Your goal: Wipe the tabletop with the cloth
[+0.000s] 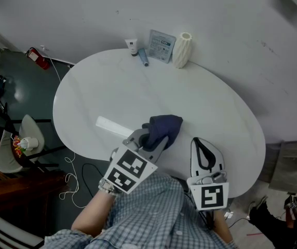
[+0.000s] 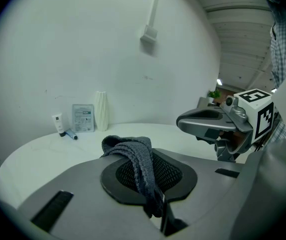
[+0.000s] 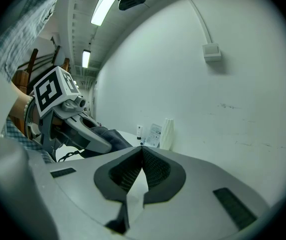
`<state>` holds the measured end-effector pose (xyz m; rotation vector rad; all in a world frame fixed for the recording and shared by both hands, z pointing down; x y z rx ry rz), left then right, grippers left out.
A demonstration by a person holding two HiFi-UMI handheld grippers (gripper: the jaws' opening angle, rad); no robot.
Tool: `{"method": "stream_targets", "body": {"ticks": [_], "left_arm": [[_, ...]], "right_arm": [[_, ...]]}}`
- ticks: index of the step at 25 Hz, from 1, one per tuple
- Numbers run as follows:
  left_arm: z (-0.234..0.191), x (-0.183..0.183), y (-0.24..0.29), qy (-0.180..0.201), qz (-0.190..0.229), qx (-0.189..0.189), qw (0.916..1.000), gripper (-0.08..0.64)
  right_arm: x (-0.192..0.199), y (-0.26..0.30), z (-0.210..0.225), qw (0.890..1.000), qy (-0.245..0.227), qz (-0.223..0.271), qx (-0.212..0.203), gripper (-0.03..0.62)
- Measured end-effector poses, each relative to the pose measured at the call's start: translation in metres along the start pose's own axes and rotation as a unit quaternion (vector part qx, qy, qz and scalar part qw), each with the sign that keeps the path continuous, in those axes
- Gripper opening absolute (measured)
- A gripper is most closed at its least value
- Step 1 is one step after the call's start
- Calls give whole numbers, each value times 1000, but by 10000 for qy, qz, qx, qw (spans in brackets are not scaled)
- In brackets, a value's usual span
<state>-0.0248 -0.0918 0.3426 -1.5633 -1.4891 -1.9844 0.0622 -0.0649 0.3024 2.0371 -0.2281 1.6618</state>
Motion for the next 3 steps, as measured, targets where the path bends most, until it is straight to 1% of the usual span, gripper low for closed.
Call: {"method": "stream_targets", "body": {"ticks": [3], "left_arm": [[1,0,0,-2,1,12,10000,34]], "right_arm": [[1,-1,-1,10000,0,-28,-3,9]]}}
Point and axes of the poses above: the fingertips, and each gripper's own axes: y forward along the fingers, z to its right, x out of its underside, the point moved 2 cm from there along -y, backward along the fingers, and after that the axes turned 5 degrees about -x, right-handed, at the moved point
